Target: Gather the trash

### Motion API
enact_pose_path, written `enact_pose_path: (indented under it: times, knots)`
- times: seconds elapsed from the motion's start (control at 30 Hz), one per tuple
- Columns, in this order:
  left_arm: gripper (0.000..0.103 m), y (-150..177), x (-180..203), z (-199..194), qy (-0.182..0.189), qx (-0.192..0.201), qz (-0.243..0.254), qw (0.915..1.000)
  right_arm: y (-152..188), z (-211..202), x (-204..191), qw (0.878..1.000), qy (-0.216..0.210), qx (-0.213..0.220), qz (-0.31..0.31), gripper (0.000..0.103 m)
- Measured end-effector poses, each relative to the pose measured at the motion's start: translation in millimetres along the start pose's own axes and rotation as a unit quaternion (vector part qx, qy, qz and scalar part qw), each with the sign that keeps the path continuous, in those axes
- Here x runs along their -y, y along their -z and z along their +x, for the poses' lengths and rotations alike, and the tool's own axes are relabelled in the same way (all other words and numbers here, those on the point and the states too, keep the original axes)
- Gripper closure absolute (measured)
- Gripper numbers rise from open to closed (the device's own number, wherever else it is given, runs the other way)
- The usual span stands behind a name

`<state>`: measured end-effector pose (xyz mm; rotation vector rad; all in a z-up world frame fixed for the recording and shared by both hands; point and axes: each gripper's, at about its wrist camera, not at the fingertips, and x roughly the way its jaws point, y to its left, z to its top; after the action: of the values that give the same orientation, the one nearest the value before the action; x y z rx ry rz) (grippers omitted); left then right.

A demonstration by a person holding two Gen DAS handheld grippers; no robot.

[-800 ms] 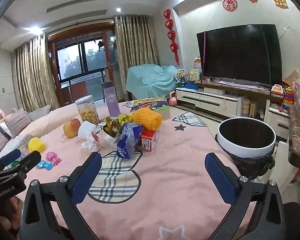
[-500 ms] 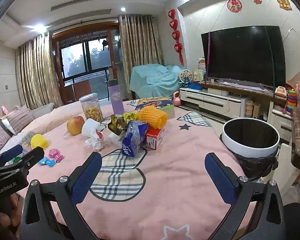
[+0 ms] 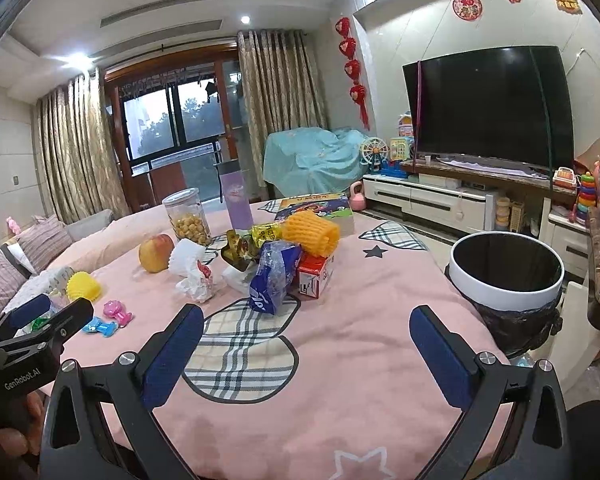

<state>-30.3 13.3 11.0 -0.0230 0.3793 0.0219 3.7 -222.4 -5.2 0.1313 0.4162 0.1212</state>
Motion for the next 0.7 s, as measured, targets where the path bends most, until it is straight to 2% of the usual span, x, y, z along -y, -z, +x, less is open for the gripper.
enact_pose_path:
  times: [0.7]
  knots:
    - [0.0, 2.9, -1.9, 3.2, 0.0, -0.003, -0.001, 1.0, -1.0, -0.4, 0.9, 1.0, -0.008, -0.001, 0.007, 0.0]
